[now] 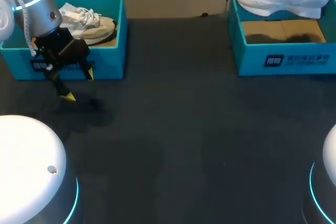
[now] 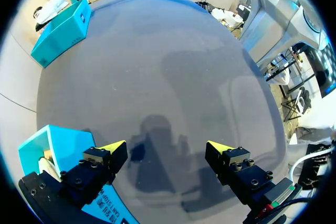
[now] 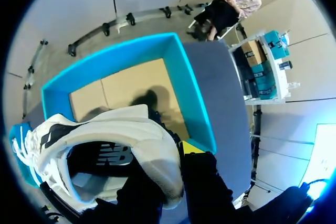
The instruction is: Take the shoe out of the shoebox, open the shoe tongue, remove and reinsert the insole, then place the shoe into the shoebox
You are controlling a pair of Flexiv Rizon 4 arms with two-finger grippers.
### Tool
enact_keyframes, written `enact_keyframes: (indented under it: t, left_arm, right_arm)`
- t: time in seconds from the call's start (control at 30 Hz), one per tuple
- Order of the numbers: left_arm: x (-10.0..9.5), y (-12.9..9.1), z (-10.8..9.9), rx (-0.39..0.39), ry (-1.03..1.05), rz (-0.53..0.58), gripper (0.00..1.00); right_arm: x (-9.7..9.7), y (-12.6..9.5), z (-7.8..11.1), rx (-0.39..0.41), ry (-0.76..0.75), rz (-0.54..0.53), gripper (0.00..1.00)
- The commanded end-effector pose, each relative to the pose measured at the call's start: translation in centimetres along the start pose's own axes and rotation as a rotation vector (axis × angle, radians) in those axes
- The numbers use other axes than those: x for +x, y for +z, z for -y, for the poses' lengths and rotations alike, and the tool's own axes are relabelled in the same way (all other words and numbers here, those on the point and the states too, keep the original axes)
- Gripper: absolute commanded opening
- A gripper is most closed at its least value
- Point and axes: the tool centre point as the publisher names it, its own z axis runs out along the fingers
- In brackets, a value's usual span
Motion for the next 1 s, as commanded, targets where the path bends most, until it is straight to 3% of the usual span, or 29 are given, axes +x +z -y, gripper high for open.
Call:
enact_keyframes:
  t: [0.03, 0.37, 1.0]
  left_arm:
    - [0.1, -0.1, 0.0, -0.004, 0.0, 0.0, 1.0]
    - [0.1, -0.1, 0.0, -0.004, 0.0, 0.0, 1.0]
    - [0.1, -0.1, 0.0, -0.004, 0.0, 0.0, 1.0]
  right_arm:
    - [0.1, 0.0, 0.7, -0.023, 0.001, -0.001, 0.0]
    - [0.1, 0.0, 0.7, -0.023, 0.001, -0.001, 0.0]
    - [-2.6, 4.6, -1.7, -0.002, 0.186, 0.059, 0.0]
